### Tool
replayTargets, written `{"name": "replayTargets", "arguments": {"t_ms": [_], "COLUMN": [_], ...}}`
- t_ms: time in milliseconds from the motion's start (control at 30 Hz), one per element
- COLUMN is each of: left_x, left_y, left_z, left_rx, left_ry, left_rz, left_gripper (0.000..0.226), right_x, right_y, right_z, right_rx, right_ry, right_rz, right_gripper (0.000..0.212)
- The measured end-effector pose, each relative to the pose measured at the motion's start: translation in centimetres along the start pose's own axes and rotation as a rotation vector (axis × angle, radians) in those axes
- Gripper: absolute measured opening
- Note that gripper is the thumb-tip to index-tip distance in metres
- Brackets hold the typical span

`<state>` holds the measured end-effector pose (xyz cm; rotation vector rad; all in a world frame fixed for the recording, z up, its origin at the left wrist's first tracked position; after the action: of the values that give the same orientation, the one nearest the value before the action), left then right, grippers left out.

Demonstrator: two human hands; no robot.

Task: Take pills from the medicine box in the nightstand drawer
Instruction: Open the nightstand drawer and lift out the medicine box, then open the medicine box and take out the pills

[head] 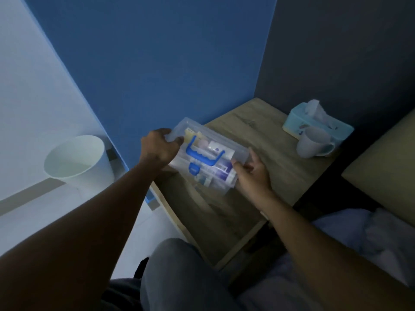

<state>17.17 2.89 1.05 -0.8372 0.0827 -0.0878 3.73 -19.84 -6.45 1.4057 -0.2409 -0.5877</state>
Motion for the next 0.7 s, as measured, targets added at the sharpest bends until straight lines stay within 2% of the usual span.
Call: {"name": "replayTargets", "arguments": {"t_ms": [267, 500, 700], "left_x": [5.0, 8.6, 9.8], "left_y": [-4.0, -3.2, -1.2], "left_z": [-4.6, -9.3, -11.1], "left_rx": [-0.047, -0.077, -0.099], "left_ry": [0.068, 0.126, 0.116], "left_rz": [-0.031, -0.002, -0.051], "left_gripper": [0.057, 0.054, 0.058], "right_x": [7.3, 11.5, 11.3], "right_y": [1.8, 2.0, 0.7], "right_z": [4.0, 5.1, 4.5], "right_rx": [-0.051, -0.160, -0.226], "right_ry": [-0.048, -0.051, -0.049], "right_rz": [0.022, 0.032, 0.089], "right_gripper": [0.077, 0.051, 0.040]}}
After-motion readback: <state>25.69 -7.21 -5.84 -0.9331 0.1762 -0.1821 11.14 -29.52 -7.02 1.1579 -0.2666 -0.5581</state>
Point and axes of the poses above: each hand's wrist, its own x-axis towards the middle knuckle, its own z-axis out of the back of the hand, y = z × x, the point moved 4 cm from there along x, towards the middle knuckle, and after that the axes turned 4 degrees about y, right-handed, at the moved point
